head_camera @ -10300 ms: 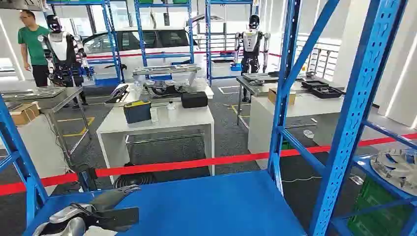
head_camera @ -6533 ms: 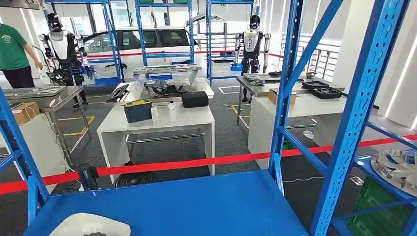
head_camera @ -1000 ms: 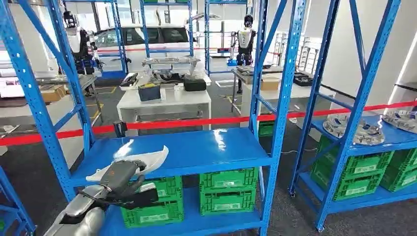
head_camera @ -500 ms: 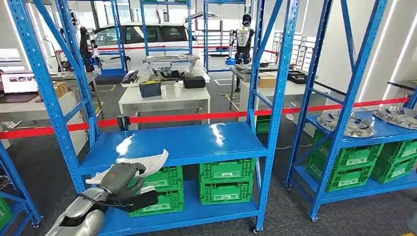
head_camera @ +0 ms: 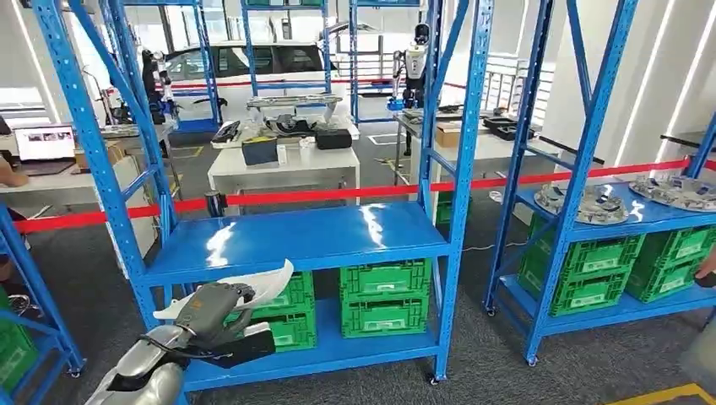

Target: Take the parts from the cabinet and place them on the table.

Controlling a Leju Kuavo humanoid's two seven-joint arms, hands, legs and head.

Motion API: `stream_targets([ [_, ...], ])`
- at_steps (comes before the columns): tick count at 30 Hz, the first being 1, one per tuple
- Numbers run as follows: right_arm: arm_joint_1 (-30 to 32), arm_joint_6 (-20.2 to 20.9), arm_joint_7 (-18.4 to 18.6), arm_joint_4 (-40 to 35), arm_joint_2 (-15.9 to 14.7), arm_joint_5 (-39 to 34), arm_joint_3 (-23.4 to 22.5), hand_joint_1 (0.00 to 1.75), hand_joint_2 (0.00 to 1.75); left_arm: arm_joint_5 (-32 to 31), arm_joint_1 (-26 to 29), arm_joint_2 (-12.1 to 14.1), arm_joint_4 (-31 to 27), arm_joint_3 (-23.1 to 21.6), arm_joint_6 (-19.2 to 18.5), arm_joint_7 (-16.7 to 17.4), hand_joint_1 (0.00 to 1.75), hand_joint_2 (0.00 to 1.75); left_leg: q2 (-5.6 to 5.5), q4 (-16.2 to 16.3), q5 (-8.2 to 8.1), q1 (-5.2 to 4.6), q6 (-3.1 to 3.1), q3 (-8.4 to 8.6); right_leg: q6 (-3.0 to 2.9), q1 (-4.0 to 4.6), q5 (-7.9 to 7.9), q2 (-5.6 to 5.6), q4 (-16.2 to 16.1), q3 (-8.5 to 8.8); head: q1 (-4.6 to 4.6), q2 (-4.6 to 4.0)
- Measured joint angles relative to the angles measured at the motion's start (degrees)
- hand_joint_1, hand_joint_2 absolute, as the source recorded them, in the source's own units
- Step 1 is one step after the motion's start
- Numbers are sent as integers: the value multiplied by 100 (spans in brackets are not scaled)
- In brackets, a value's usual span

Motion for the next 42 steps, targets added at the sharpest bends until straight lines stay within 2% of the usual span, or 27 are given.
stream_targets([
  [2, 4, 0, 0, 2, 11, -4, -22, 0, 0, 0, -12, -16, 18, 0, 0, 0, 175, 175, -1, -3, 65, -36, 81, -42, 66, -30, 91, 2, -42, -2, -7, 0],
  [3, 16, 0, 6, 2, 13, -20, -41, 0, 0, 0, -19, -30, 40, 0, 0, -2, 175, 175, 28, -50, 153, 10, 160, -49, 108, -52, 77, 16, -30, -33, -11, 0],
  [5, 37, 46, 33, 7, 37, -44, -66, 0, 0, -9, -45, -83, 55, 0, 0, 4, 175, 175, 38, -54, 284, 16, 231, -159, 146, -50, -497, 30, 398, -205, 0, 0],
  [7, 30, 59, 61, 7, 39, -52, -85, 0, 0, -22, -53, -155, 83, -4, 0, 44, 175, 175, 26, -46, 410, 10, 247, -321, 180, -59, -1106, 31, 1320, -450, 0, 0],
  [8, 27, 59, 77, 7, 39, -55, -87, 0, 0, -28, -52, -177, 99, -7, 0, 52, 175, 175, 29, -40, 455, 10, 239, -387, 191, -59, -1182, 32, 1609, -498, -4, 0],
  [10, 26, 59, 103, 7, 39, -52, -90, 0, 0, -52, -53, -236, 151, -11, 0, 74, 175, 175, 29, -10, 568, 18, 210, -565, 201, -64, -930, 32, 1646, -316, -2, 0],
  [12, 27, 59, 103, 7, 39, -48, -94, 0, 0, -81, -68, -269, 182, -11, -2, 91, 175, 175, 32, 33, 655, 34, 160, -712, 202, -77, -635, 31, 876, 283, -2, 0],
  [13, 21, 59, 103, 7, 39, -46, -94, 0, 0, -89, -95, -293, 182, -11, -4, 96, 175, 175, 33, 74, 689, 38, 121, -770, 201, -88, -747, 37, 341, 657, 0, 0],
  [14, 13, 59, 105, 7, 39, -44, -94, 0, 0, -89, -130, -297, 182, -11, -2, 100, 175, 175, 34, 102, 718, 14, 86, -834, 167, -43, -878, 62, 16, 832, -2, 0],
  [18, 24, 57, 105, 9, 44, -28, -94, 0, 0, -109, -150, -348, 201, -11, 35, 144, 175, 175, 29, 54, 866, 24, -58, -873, -26, -44, -755, 67, 5, 727, -7, 0],
  [19, 18, 57, 107, 9, 46, -18, -94, 0, 0, -109, -153, -345, 206, -11, 52, 159, 175, 175, 20, 135, 718, 48, -86, -949, -74, -51, -703, 50, -7, 695, -4, 0],
  [20, 13, 57, 105, 9, 46, -11, -94, 0, 0, -109, -158, -345, 208, -11, 61, 173, 175, 175, 19, 402, 426, 47, -113, -1024, -120, -51, -661, 48, -8, 651, -9, 0],
  [22, 9, 57, 103, 9, 46, 7, -96, 0, 0, -118, -159, -341, 212, -11, 96, 201, 175, 175, 18, 1276, -131, 51, -153, -1281, -152, -37, -570, 45, -5, 539, -11, 0],
  [23, 12, 57, 103, 9, 46, 18, -96, 0, 0, -127, -149, -335, 217, -11, 125, 221, 175, 175, 18, 1649, -285, 50, -159, -1372, -160, -27, -524, 45, -1, 475, -11, 0],
  [24, 15, 59, 103, 9, 46, 22, -98, 0, 0, -142, -132, -328, 217, -11, 170, 251, 175, 175, 17, 1832, -286, 50, -153, -1368, -162, -15, -476, 45, 2, 411, -11, 0],
  [25, 17, 57, 101, 9, 46, 33, -98, 0, 0, -159, -118, -315, 214, -11, 212, 284, 175, 175, 16, 1729, -141, 47, -128, -1221, -161, -1, -418, 45, 7, 334, -9, 0],
  [26, 18, 57, 103, 9, 46, 46, -98, 0, 0, -183, -116, -313, 212, -11, 240, 297, 175, 175, 14, 1447, 28, 41, -96, -1008, -160, 13, -377, 47, 9, 276, -11, 0],
  [28, 18, 57, 101, 9, 55, 57, -98, 0, 0, -197, -125, -311, 179, -11, 258, 301, 175, 175, 8, 430, 253, -14, 46, -309, -150, 32, -289, 47, 14, 193, -9, 0],
  [29, 22, 57, 98, 11, 83, 57, -98, 0, 0, -199, -127, -308, 153, -11, 269, 301, 175, 175, 25, 64, 75, -38, 108, -60, -116, 52, -258, 43, 11, 156, -9, 0],
  [30, 25, 39, 98, 11, 83, 57, -101, 0, 0, -199, -130, -308, 131, -11, 284, 301, 175, 175, 23, -61, 82, -47, 78, -9, -88, 27, -215, 33, 0, 150, -9, 0],
  [33, 28, 42, 98, 11, 85, 59, -100, 0, 0, -201, -133, -293, 134, -11, 291, 304, 175, 175, 10, -140, 219, -82, 158, -58, 13, -1, -75, 26, -77, 157, -15, 0],
  [34, 28, 42, 98, 11, 85, 61, -101, 0, 0, -201, -135, -295, 134, -11, 291, 302, 175, 175, 61, -221, 321, -16, 178, -63, 42, -6, -173, 42, -32, 120, -15, 0],
  [36, 29, 100, 101, 17, 90, 61, -101, 0, 0, -203, -152, -302, 131, -11, 291, 302, 175, 175, 50, -241, 432, 2, 257, -181, 97, -2, -754, 58, 531, -92, -11, 0],
  [38, 28, 118, 101, 17, 87, 61, -100, 0, 0, -203, -136, -302, 136, -11, 291, 306, 175, 175, 54, -230, 535, 10, 239, -328, 145, -44, -1272, 56, 1452, -352, -11, 0],
  [39, 28, 118, 98, 17, 87, 61, -101, 0, 0, -203, -124, -302, 138, -11, 291, 308, 175, 175, 55, -211, 583, 20, 224, -405, 165, -56, -1283, 56, 1719, -389, -11, 0],
  [40, 29, 118, 98, 17, 87, 61, -101, 0, 0, -203, -112, -302, 138, -11, 291, 308, 175, 175, 56, -190, 624, 35, 204, -482, 184, -71, -1153, 56, 1757, -335, -11, 0],
  [42, 28, 118, 98, 17, 83, 61, -100, 0, 0, -203, -98, -297, 138, -11, 291, 308, 175, 175, 57, -110, 692, 84, 141, -646, 234, -108, -738, 54, 1222, 95, -11, 0],
])
